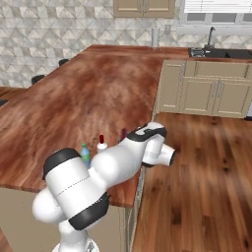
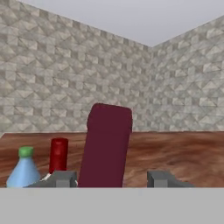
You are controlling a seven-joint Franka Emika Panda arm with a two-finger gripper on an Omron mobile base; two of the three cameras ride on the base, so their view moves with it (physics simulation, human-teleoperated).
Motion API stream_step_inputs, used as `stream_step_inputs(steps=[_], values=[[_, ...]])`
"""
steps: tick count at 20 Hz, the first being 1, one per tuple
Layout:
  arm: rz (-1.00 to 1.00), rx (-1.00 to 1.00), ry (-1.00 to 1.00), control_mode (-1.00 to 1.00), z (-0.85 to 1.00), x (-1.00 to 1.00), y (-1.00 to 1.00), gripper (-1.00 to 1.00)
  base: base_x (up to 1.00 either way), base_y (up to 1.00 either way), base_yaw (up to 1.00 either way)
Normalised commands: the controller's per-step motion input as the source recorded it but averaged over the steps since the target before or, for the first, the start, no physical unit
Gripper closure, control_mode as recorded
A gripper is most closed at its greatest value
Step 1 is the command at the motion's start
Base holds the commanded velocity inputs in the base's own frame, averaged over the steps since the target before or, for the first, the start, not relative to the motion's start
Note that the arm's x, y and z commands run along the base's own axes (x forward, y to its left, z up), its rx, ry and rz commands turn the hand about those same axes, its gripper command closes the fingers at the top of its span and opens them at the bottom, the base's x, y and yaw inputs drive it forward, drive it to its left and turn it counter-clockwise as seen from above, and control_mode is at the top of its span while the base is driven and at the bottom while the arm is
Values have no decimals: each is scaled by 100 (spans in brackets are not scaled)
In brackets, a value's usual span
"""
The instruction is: Move the drinks to the dining counter.
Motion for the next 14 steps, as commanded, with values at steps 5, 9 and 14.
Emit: stream_step_inputs(steps=[5,9,14], values=[[0,0,0,-100,-8,-5,22,-100,0,0,0],[0,0,0,-100,0,-1,3,-100,0,0,0],[0,0,0,-100,17,-1,0,-100,0,0,0]])
